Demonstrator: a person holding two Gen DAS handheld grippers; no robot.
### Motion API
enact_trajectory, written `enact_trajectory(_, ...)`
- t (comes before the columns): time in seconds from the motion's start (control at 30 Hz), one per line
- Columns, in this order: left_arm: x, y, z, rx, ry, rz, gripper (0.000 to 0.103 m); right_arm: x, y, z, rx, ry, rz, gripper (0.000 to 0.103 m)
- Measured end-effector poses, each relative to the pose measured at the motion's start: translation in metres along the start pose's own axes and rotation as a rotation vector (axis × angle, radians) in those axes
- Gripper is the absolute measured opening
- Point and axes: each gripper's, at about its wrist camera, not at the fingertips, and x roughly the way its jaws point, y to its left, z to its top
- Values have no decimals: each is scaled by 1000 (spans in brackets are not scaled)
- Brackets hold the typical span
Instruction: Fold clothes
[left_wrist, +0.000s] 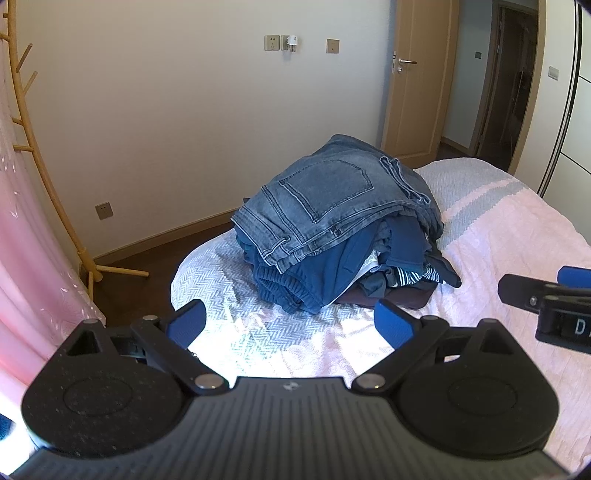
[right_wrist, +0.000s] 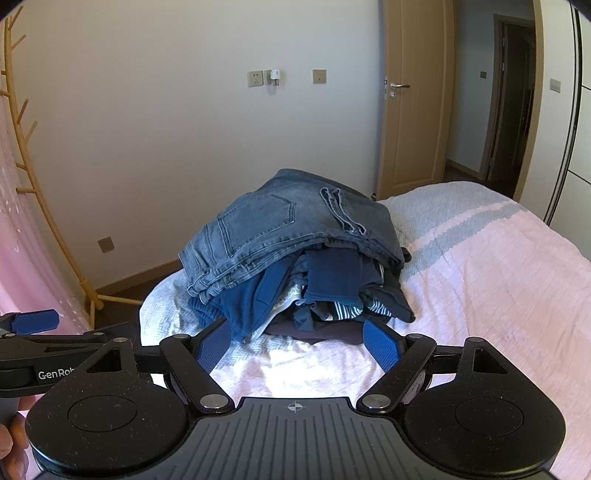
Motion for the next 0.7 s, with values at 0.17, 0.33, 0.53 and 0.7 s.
enact_trajectory(0.17,4,3,0,-1,5,-1,96,3,3,0,2,4,1,82)
enact_trajectory(0.33,12,6,3,7,11,-5,96,10,4,2,7,9,4,82)
enact_trajectory(0.53,36,10,11,86,19,-41,96,26,1,8,35,14,-17,82)
enact_trajectory(0.7,65,18,21,210,14,-92,96,45,-4,21,87,11,-61,82)
